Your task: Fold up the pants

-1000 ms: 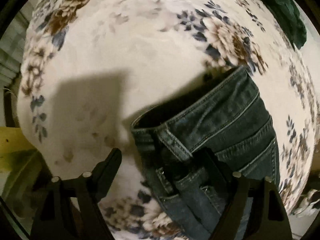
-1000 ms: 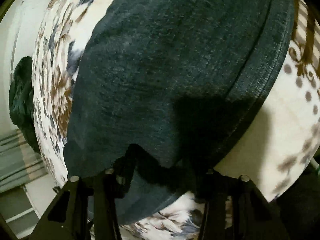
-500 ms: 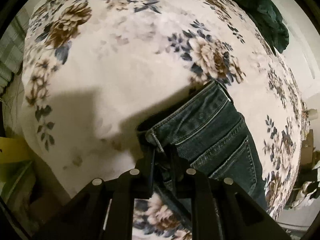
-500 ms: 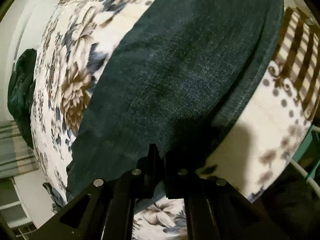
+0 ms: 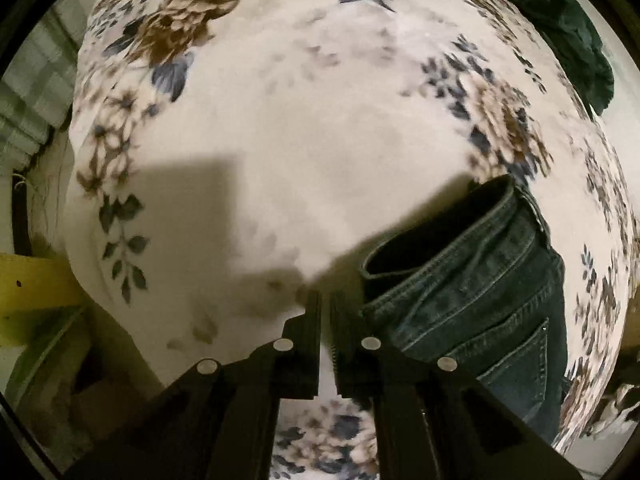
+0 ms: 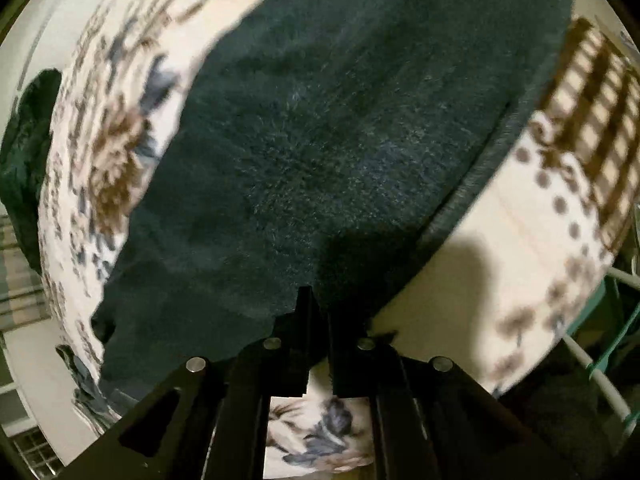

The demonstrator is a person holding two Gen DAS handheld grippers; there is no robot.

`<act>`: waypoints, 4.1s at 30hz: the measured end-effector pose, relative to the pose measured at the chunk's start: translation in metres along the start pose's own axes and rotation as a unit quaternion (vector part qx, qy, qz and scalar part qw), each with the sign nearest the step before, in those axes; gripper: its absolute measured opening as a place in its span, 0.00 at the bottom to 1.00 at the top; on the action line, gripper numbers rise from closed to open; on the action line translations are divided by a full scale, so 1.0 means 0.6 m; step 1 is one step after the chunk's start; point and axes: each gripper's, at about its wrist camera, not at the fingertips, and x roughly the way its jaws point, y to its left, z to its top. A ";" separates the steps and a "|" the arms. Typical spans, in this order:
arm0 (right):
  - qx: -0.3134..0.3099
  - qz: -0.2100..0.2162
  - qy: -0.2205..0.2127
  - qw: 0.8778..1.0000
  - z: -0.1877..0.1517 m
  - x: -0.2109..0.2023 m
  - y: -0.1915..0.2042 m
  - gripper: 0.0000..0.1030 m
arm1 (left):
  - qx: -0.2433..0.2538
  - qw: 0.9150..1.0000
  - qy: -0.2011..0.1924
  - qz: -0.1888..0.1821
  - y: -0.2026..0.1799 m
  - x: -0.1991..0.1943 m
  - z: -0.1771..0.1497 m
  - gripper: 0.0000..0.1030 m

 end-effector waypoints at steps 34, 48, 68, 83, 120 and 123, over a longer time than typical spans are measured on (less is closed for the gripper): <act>0.208 0.063 -0.175 0.960 0.394 -0.237 -0.382 0.02 | 0.163 0.984 0.028 0.070 -0.273 0.009 -0.218 0.82; 0.182 0.013 -0.113 0.977 0.360 -0.213 -0.415 0.05 | 0.174 0.981 0.023 0.080 -0.271 0.007 -0.244 0.82; -0.256 -0.026 -0.045 0.965 0.104 -0.139 0.143 0.89 | 0.280 0.956 -0.027 0.080 -0.326 -0.032 -0.196 0.85; -0.347 -0.046 -0.039 0.936 -0.023 -0.067 0.327 0.94 | 0.284 0.956 -0.022 0.063 -0.297 -0.032 -0.156 0.85; -0.369 -0.017 0.001 0.929 -0.038 -0.060 0.359 0.94 | 0.276 0.958 -0.031 0.071 -0.289 -0.033 -0.147 0.85; -0.383 0.000 0.034 0.923 -0.037 -0.018 0.401 0.94 | 0.280 0.956 -0.029 0.086 -0.287 -0.008 -0.136 0.85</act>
